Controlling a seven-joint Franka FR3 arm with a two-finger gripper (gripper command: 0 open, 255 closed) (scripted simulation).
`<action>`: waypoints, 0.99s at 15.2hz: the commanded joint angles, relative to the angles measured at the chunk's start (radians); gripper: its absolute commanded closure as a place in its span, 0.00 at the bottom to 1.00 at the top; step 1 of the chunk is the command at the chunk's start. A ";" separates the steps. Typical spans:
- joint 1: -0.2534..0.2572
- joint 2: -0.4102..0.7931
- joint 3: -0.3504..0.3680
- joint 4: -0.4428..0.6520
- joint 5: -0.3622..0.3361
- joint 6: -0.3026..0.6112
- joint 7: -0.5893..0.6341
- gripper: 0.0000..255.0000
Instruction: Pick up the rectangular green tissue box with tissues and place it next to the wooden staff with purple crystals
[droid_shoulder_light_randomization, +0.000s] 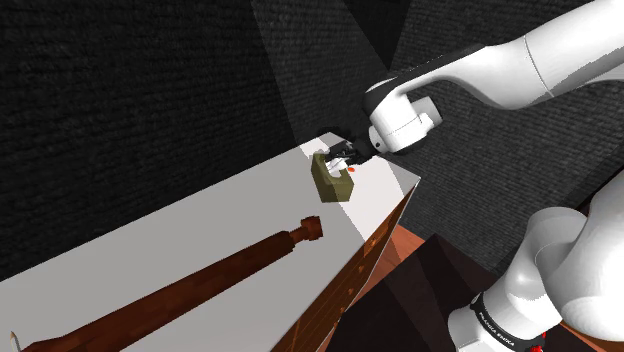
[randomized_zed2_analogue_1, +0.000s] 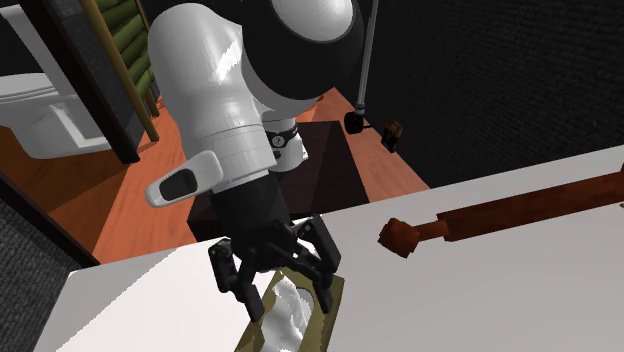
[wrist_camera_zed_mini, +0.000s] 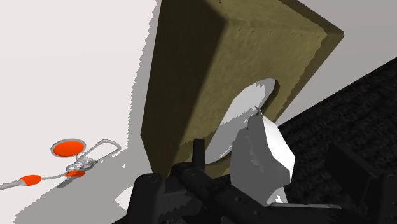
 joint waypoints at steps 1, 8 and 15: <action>0.000 0.001 0.000 0.000 0.001 0.000 -0.001 0.00; 0.000 -0.002 0.000 -0.002 0.000 0.001 0.000 1.00; -0.005 -0.040 0.002 -0.015 -0.114 0.004 0.106 1.00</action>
